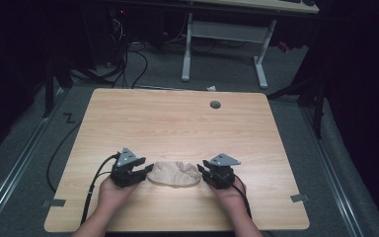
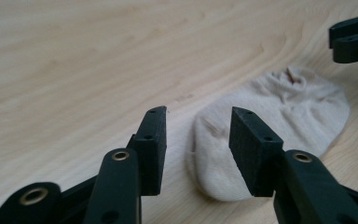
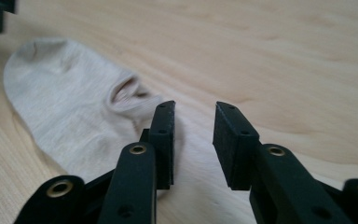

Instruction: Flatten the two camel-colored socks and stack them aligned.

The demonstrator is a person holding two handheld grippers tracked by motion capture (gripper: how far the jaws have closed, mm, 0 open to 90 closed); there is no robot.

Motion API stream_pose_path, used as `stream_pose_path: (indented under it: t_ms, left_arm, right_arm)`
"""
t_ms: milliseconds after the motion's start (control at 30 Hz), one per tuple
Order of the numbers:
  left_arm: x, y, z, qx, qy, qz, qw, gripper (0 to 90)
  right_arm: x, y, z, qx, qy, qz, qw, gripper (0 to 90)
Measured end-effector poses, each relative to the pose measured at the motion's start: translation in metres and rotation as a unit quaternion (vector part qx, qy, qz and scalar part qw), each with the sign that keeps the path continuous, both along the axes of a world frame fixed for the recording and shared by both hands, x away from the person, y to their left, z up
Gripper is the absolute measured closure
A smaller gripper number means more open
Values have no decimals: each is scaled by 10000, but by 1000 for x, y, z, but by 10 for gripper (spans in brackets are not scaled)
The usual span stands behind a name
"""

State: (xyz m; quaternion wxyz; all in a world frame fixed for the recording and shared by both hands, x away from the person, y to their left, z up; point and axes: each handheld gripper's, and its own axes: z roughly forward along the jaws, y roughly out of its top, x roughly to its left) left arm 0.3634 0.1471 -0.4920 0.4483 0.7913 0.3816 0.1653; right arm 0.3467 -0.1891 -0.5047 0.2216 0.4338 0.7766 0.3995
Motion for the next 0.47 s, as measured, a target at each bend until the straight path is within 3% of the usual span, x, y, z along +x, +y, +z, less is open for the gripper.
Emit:
stream_pose_path:
  t_ms: [67, 100, 133, 167, 233, 333, 400, 467]
  left_arm:
    - [-5, 21, 4, 141, -115, 191, 9997, 541]
    - [-5, 21, 4, 141, -115, 191, 9997, 531]
    - [-7, 42, 2, 362, -146, 369, 9986, 522]
    - [-7, 52, 0, 429, -128, 495, 9978, 520]
    - [-7, 61, -3, 446, -75, 625, 9970, 520]
    - [-3, 79, -10, 248, 207, 923, 9952, 519]
    - [-4, 81, -10, 90, 235, 970, 9950, 512]
    - [-5, 79, -9, 168, 185, 940, 9953, 509]
  right_arm:
    - [-6, -18, 3, -21, -190, -158, 9997, 631]
    - [-6, -18, 3, -21, -190, -158, 9997, 631]
    - [-9, -31, 2, -92, -311, -264, 9991, 607]
    - [-11, -41, 0, -75, -325, -378, 9987, 599]
    - [-11, -48, -1, -87, -318, -451, 9984, 599]
    - [-12, -61, -5, -72, -250, -602, 9978, 599]
    - [-10, -63, -3, 81, -263, -706, 9971, 594]
    - [-9, -62, -3, 90, -296, -698, 9971, 591]
